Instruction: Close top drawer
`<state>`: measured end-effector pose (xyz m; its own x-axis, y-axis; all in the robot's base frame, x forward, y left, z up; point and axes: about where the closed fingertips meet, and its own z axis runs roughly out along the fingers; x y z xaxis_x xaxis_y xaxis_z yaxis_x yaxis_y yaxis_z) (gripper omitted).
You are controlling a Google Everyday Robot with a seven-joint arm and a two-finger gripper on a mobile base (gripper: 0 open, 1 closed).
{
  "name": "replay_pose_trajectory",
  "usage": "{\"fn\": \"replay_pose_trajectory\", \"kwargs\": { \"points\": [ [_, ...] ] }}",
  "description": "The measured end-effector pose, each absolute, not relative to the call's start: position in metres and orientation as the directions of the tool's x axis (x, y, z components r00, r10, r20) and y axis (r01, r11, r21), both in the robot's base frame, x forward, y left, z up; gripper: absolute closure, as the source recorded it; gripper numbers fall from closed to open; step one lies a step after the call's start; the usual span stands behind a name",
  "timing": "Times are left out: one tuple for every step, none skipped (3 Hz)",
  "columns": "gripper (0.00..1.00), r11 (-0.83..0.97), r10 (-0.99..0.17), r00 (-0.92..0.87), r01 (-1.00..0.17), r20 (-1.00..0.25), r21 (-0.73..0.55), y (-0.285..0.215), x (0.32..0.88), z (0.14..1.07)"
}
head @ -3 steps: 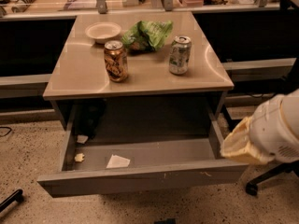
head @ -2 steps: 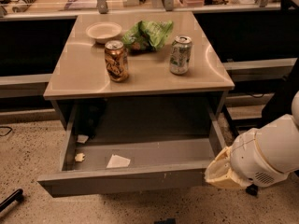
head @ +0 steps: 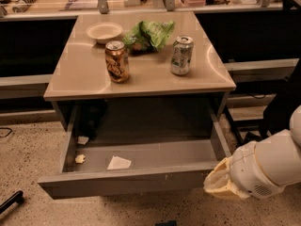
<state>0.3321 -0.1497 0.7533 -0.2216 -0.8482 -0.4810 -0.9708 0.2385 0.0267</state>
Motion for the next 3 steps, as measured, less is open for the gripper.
{"fn": "replay_pose_trajectory", "kwargs": {
  "points": [
    [1.0, 0.218, -0.802, -0.188, -0.976, -0.567, 0.016, -0.149, 0.329, 0.716],
    [1.0, 0.184, -0.741, -0.136, -0.983, -0.658, -0.005, -0.146, 0.332, 0.681],
    [1.0, 0.152, -0.742, -0.101, -0.988, -0.663, -0.019, -0.145, 0.331, 0.676]
  ]
}}
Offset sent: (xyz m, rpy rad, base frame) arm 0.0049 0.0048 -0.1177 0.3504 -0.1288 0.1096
